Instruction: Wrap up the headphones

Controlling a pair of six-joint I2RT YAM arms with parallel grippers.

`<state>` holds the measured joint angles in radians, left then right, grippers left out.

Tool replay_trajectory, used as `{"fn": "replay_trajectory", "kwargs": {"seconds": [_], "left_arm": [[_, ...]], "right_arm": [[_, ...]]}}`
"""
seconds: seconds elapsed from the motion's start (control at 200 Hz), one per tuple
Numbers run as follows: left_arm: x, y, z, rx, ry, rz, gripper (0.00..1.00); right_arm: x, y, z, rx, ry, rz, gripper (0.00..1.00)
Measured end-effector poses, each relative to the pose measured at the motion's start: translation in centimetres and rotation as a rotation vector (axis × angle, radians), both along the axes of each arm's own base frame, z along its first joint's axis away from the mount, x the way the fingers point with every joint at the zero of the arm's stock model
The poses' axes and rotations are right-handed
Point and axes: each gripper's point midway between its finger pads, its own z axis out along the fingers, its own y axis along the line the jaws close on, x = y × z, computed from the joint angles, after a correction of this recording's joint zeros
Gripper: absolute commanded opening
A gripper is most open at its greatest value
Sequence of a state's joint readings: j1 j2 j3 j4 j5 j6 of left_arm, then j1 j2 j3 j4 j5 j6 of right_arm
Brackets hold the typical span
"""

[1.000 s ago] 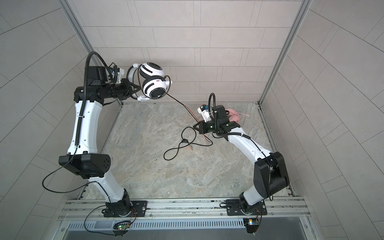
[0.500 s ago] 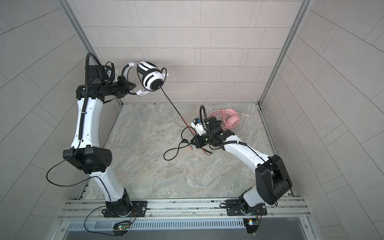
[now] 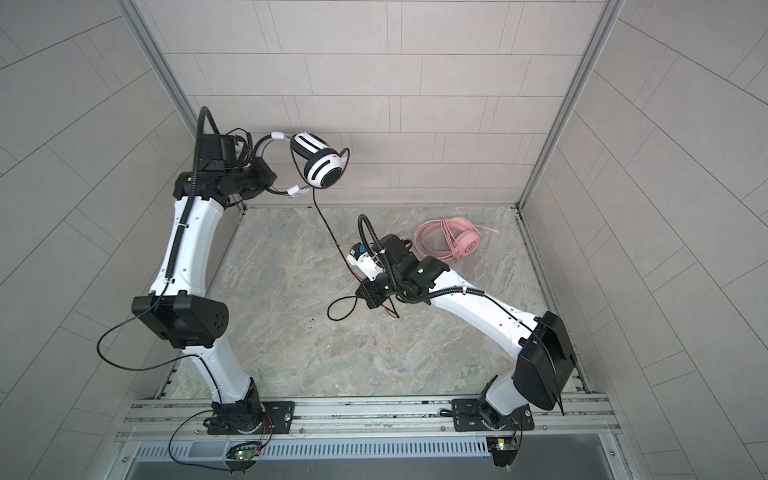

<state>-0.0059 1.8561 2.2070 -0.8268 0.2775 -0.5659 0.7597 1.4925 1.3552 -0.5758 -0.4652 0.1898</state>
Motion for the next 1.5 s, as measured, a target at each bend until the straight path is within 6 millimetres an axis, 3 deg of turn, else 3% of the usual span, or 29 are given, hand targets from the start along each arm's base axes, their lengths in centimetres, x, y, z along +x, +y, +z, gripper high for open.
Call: {"fn": "replay_trajectory", "kwargs": {"seconds": [0.195, 0.4, 0.58, 0.711, 0.951, 1.116, 1.281, 1.496], "left_arm": [[-0.8, -2.7, -1.8, 0.164, 0.031, -0.061, 0.0], [-2.0, -3.0, -5.4, 0.294, 0.123, -0.101, 0.0], [-2.9, -3.4, -8.4, 0.338, 0.19, -0.147, 0.0], [-4.6, -5.1, -10.3, 0.372, 0.225, -0.241, 0.0], [-8.4, -9.3, -11.5, 0.364, 0.221, -0.451, 0.0], [-10.4, -10.3, -9.8, 0.334, 0.156, -0.525, 0.0], [-12.1, -11.1, -8.0, 0.297, 0.087, -0.581, 0.0], [-13.0, -13.2, -7.1, 0.196, 0.048, -0.678, 0.0]], "right_arm": [[0.3, -0.1, 7.0, 0.009, -0.134, 0.015, 0.0], [0.4, -1.5, 13.7, 0.025, -0.271, 0.004, 0.0], [0.2, -2.6, 17.8, 0.044, -0.352, -0.008, 0.0], [0.9, -3.3, 19.8, 0.041, -0.399, -0.029, 0.0], [5.0, -5.7, 20.4, 0.013, -0.413, -0.118, 0.0], [8.3, -7.7, 18.7, -0.002, -0.358, -0.175, 0.0], [10.2, -9.2, 17.2, 0.01, -0.304, -0.207, 0.0], [12.3, -9.7, 15.4, 0.052, -0.246, -0.223, 0.0]]}}
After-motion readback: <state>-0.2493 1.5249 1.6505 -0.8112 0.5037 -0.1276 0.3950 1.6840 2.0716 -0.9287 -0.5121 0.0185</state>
